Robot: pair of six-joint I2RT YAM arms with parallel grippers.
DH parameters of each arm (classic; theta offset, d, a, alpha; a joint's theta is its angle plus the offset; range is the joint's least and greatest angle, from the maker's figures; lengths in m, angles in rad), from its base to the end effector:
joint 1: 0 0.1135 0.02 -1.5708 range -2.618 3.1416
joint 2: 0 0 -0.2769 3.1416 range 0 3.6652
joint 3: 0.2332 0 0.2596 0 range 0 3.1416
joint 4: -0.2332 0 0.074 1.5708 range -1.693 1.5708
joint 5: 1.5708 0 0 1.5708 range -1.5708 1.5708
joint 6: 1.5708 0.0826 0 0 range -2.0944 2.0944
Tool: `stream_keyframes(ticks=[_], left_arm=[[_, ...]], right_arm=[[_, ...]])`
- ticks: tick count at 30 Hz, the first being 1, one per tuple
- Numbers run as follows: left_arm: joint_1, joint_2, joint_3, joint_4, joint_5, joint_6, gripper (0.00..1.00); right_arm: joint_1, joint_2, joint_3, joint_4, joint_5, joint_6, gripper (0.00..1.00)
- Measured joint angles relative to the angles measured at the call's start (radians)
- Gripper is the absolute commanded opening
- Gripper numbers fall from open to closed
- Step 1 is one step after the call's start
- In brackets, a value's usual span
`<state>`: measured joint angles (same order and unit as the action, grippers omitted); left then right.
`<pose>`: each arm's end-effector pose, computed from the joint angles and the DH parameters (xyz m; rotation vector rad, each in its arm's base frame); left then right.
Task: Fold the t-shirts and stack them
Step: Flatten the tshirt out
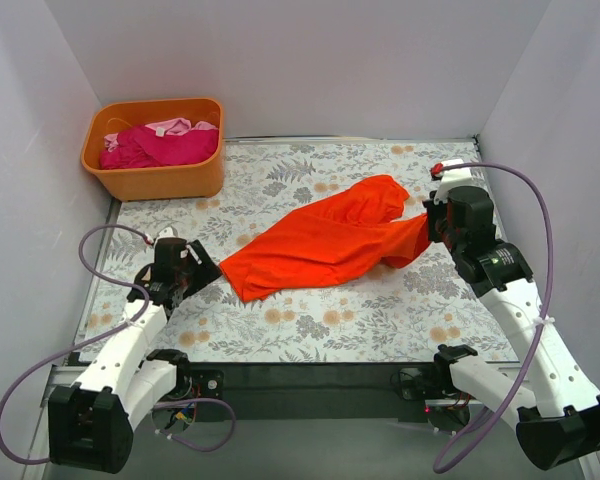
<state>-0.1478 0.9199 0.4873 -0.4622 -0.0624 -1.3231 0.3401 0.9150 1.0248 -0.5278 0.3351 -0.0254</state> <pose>0.2031 -0.0250 0.1603 -1.4353 2.1042 -0.5417 0.2302 0.0526 0.3586 -0.1439 1.9611 -0.1274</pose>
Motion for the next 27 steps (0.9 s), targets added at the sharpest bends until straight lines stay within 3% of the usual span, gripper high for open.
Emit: stream_keyframes(ticks=[4,12,18,27], left_arm=[[0.000,-0.012,0.066,0.024,0.055,0.054,0.61],[-0.047,0.140,0.119,0.079,0.315,0.180,0.52],[-0.183,0.292,0.190,0.094,0.340,0.235,0.52],[-0.211,0.552,0.333,0.155,0.304,0.360,0.52]], right_arm=[[0.000,0.000,-0.002,0.001,-0.044,0.000,0.01],[0.000,0.005,-0.018,0.002,-0.128,0.000,0.01],[0.000,0.010,-0.029,0.000,-0.161,0.002,0.01],[0.000,0.010,-0.047,0.000,-0.193,0.003,0.01]])
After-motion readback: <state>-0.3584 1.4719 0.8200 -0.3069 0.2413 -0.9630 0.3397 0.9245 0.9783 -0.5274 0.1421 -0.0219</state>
